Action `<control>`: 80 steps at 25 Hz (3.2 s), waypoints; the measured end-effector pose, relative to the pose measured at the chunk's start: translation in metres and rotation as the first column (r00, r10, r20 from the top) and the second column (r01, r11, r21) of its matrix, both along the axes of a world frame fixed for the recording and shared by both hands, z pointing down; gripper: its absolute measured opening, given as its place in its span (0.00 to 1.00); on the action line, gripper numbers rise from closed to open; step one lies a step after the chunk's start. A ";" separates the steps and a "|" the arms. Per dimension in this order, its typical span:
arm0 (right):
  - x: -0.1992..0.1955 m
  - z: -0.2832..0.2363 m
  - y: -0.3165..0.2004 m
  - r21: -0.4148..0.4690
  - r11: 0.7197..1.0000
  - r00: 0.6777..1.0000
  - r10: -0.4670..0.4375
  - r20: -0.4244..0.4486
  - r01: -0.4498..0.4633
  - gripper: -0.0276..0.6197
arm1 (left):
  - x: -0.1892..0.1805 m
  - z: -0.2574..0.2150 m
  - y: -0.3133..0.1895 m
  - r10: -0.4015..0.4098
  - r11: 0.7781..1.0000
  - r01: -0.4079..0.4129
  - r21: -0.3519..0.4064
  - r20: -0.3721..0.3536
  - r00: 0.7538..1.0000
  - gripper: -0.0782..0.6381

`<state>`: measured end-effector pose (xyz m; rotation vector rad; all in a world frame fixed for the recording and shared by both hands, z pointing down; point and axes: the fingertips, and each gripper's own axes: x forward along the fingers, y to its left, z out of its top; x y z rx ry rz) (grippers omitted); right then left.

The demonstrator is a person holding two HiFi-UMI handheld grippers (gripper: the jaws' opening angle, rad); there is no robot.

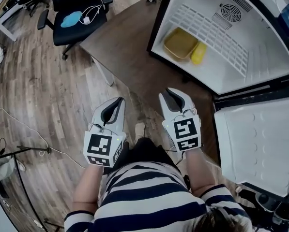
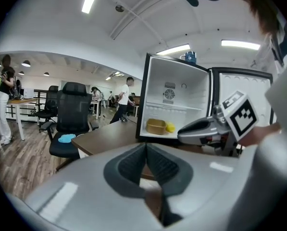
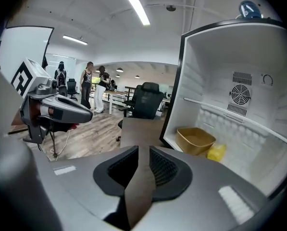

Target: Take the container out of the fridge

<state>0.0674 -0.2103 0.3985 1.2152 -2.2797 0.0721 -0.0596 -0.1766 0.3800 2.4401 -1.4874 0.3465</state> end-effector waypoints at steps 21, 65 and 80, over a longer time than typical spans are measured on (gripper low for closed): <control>0.041 0.020 -0.128 0.083 0.996 0.977 -0.023 -0.212 0.042 0.28 | 0.020 0.030 -0.080 -0.078 0.996 0.078 -0.045 0.009 0.997 0.11; 0.029 0.047 -0.152 -0.021 0.958 0.829 -0.257 -0.497 0.285 0.07 | -0.001 0.048 -0.102 -0.154 0.986 0.150 -0.077 -0.053 0.987 0.11; -0.008 0.007 -0.051 0.012 0.967 0.855 -0.218 -0.470 0.253 0.07 | -0.058 0.001 -0.028 -0.172 0.985 0.172 0.002 -0.071 0.983 0.11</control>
